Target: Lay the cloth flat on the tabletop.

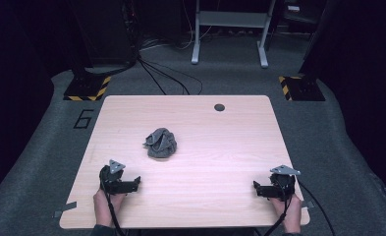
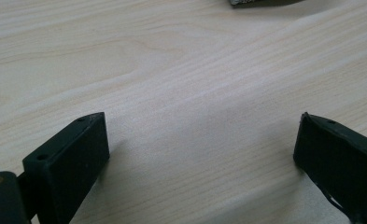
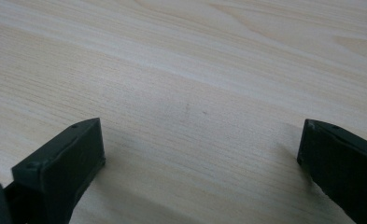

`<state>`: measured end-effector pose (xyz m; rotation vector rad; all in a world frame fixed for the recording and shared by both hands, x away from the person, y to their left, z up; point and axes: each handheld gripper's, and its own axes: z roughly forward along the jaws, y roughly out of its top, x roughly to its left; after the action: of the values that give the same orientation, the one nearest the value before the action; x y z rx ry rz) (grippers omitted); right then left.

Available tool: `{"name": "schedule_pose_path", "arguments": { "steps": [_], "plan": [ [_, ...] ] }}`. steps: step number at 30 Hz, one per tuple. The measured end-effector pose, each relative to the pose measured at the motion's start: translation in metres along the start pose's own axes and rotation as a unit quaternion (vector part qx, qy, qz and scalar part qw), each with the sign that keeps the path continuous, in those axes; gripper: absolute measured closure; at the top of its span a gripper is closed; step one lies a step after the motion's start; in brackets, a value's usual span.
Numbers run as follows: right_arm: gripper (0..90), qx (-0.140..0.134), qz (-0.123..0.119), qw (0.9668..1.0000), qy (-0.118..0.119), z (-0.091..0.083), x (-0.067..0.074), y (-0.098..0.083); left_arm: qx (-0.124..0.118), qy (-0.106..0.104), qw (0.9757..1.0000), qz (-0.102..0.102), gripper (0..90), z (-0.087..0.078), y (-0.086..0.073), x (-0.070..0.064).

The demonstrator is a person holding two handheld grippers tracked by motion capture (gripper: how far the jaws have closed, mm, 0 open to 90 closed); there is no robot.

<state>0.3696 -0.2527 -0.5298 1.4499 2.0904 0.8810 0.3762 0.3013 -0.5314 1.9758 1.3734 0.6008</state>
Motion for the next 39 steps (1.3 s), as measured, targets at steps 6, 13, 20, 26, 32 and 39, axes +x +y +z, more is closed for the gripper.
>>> {"name": "schedule_pose_path", "arguments": {
  "steps": [6, 13, 20, 26, 32, 39],
  "plan": [
    [0.1, -0.002, -0.001, 1.0, -0.001, 0.0, 0.0, 0.0, 0.0, -0.001, 1.0, 0.001, 3.4, 0.0, 0.0, 0.0],
    [0.1, -0.002, -0.001, 1.0, -0.001, 0.0, 0.0, 0.0, 0.001, -0.004, 1.0, 0.005, 3.4, 0.0, 0.0, 0.0],
    [0.1, -0.004, -0.003, 1.0, -0.001, 0.0, 0.0, 0.0, 0.002, -0.004, 1.0, -0.004, 5.0, -0.001, 0.001, 0.003],
    [0.1, -0.004, -0.003, 1.0, -0.002, 0.0, 0.0, 0.0, -0.013, -0.019, 0.9996, -0.015, 7.6, -0.004, 0.004, 0.007],
    [0.1, 0.001, 0.003, 1.0, -0.003, 0.0, 0.0, 0.0, -0.017, -0.03, 0.9994, -0.007, 8.6, -0.003, 0.018, 0.002],
    [0.4, -0.002, -0.002, 1.0, -0.002, 0.0, 0.0, 0.0, -0.035, -0.051, 0.9981, 0.007, 9.2, 0.0, 0.049, -0.01]
  ]
}}
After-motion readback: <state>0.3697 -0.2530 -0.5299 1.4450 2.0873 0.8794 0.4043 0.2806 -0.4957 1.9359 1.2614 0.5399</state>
